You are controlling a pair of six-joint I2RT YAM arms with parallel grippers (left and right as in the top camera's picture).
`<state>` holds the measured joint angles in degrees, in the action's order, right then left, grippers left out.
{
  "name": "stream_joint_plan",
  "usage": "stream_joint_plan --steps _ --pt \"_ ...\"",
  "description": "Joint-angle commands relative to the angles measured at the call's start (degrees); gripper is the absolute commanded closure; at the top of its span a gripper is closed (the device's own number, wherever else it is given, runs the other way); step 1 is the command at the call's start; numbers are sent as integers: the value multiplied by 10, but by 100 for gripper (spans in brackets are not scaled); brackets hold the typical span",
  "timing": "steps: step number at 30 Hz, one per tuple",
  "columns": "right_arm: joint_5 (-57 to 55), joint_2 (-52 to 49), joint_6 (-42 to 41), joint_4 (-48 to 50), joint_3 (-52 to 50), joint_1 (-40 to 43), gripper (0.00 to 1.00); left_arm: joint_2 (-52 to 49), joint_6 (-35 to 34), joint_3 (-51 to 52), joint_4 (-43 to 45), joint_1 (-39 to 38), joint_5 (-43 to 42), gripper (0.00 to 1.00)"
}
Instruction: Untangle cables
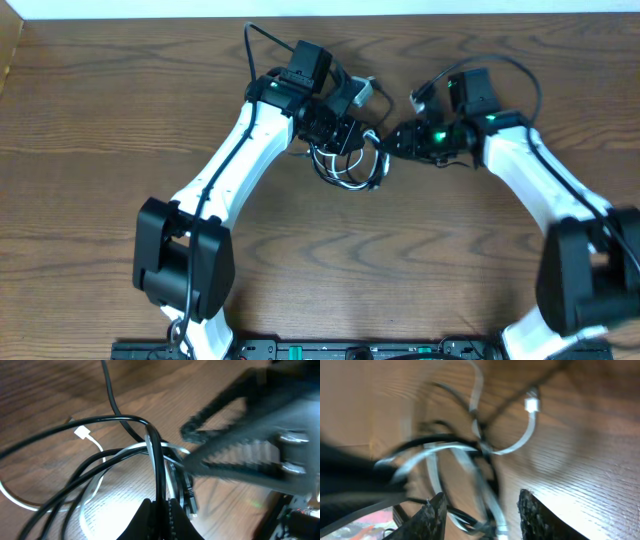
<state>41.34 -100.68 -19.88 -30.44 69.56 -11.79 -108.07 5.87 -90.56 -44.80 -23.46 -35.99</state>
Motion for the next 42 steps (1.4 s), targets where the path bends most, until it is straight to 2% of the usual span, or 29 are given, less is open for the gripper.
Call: stream_joint_plan --steps 1,7,17,26,42 --pt "0 36 -15 0 1 -2 55 9 -66 -10 5 0 -11 92" --pt "-94 9 -71 -35 1 -33 54 15 -104 -10 20 2 -11 93" --pt "-155 -76 -129 -37 1 -47 53 73 -149 -12 38 4 -11 93" --pt "-191 -92 -129 -47 0 -39 52 139 -215 -12 66 37 -11 93" --pt "-291 -92 -122 -105 0 -34 52 234 -227 -12 83 124 -28 92"
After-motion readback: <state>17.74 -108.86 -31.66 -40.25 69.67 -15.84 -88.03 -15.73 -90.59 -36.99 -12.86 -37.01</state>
